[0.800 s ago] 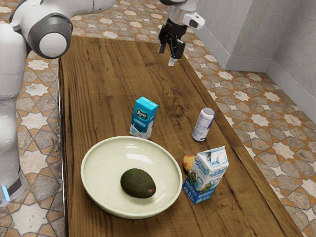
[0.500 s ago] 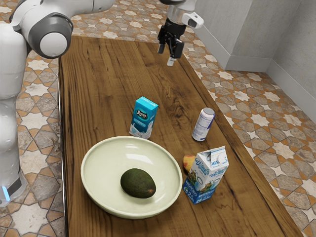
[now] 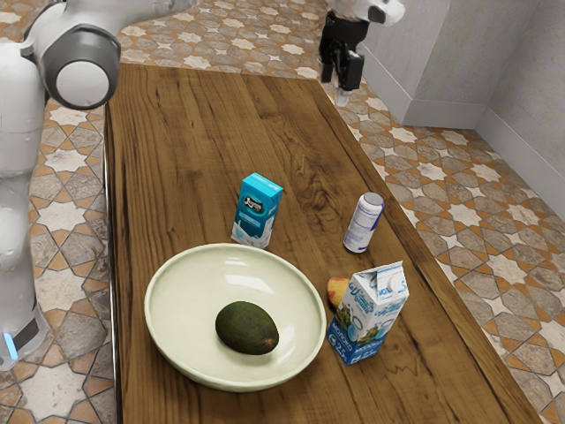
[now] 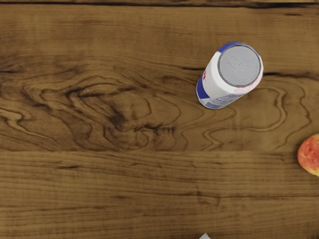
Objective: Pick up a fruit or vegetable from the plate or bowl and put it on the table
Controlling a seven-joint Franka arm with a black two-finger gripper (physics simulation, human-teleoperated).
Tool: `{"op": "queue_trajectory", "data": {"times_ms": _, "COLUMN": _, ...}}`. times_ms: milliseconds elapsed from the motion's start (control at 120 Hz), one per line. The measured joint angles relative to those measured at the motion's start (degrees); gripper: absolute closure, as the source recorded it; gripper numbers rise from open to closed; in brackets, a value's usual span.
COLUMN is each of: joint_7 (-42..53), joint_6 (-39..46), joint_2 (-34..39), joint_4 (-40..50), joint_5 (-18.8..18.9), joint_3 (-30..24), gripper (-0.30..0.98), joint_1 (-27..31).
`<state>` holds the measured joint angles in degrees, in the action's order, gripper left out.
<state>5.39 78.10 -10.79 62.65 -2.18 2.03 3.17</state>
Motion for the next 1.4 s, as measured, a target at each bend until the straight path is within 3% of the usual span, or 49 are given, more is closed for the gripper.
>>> {"op": "queue_trajectory", "data": {"times_ms": 92, "joint_7": 0.0, "joint_6": 1.1, "joint_2": -3.3, "joint_4": 0.3, "joint_5": -4.3, "joint_3": -0.3, "gripper": 0.00, "joint_1": -1.7}}
{"op": "queue_trajectory", "data": {"times_ms": 217, "joint_7": 0.0, "joint_6": 2.9, "joint_2": -5.5, "joint_4": 0.3, "joint_5": -6.9, "joint_3": -0.4, "gripper": 0.00, "joint_1": -6.2}}
{"op": "queue_trajectory", "data": {"times_ms": 342, "joint_7": -0.1, "joint_6": 4.3, "joint_2": -6.0, "joint_4": 0.3, "joint_5": -7.9, "joint_3": -0.5, "gripper": 0.00, "joint_1": -11.3}}
{"op": "queue_trajectory", "data": {"times_ms": 508, "joint_7": -0.3, "joint_6": 4.7, "joint_2": -5.4, "joint_4": 1.3, "joint_5": -7.5, "joint_3": 0.3, "gripper": 0.00, "joint_1": -12.2}}
{"op": "queue_trajectory", "data": {"times_ms": 592, "joint_7": -0.7, "joint_6": 6.4, "joint_2": 2.1, "joint_4": 12.6, "joint_5": -7.3, "joint_3": -0.3, "gripper": 0.00, "joint_1": -16.2}}
{"op": "queue_trajectory", "data": {"times_ms": 667, "joint_7": -1.3, "joint_6": 8.1, "joint_2": 7.3, "joint_4": 20.5, "joint_5": -7.2, "joint_3": -6.8, "gripper": 0.00, "joint_1": -14.4}}
{"op": "queue_trajectory", "data": {"times_ms": 733, "joint_7": -1.7, "joint_6": 9.0, "joint_2": 10.2, "joint_4": 23.3, "joint_5": -7.2, "joint_3": -16.4, "gripper": 0.00, "joint_1": -8.5}}
{"op": "queue_trajectory", "data": {"times_ms": 875, "joint_7": -2.9, "joint_6": 9.3, "joint_2": 15.3, "joint_4": 29.1, "joint_5": -7.3, "joint_3": -30.6, "gripper": 0.00, "joint_1": -0.6}}
{"op": "queue_trajectory", "data": {"times_ms": 1000, "joint_7": -3.6, "joint_6": 6.9, "joint_2": 17.6, "joint_4": 30.7, "joint_5": -5.2, "joint_3": -34.2, "gripper": 0.00, "joint_1": 5.7}}
{"op": "queue_trajectory", "data": {"times_ms": 1158, "joint_7": -5.9, "joint_6": 1.2, "joint_2": 18.8, "joint_4": 32.7, "joint_5": 0.0, "joint_3": -29.5, "gripper": 0.00, "joint_1": 1.3}}
{"op": "queue_trajectory", "data": {"times_ms": 1258, "joint_7": -6.5, "joint_6": -0.7, "joint_2": 18.1, "joint_4": 32.9, "joint_5": 1.2, "joint_3": -26.8, "gripper": 0.00, "joint_1": -1.1}}
{"op": "queue_trajectory", "data": {"times_ms": 1400, "joint_7": -2.2, "joint_6": -2.4, "joint_2": 18.4, "joint_4": 32.9, "joint_5": -2.4, "joint_3": -11.3, "gripper": 0.00, "joint_1": -0.5}}
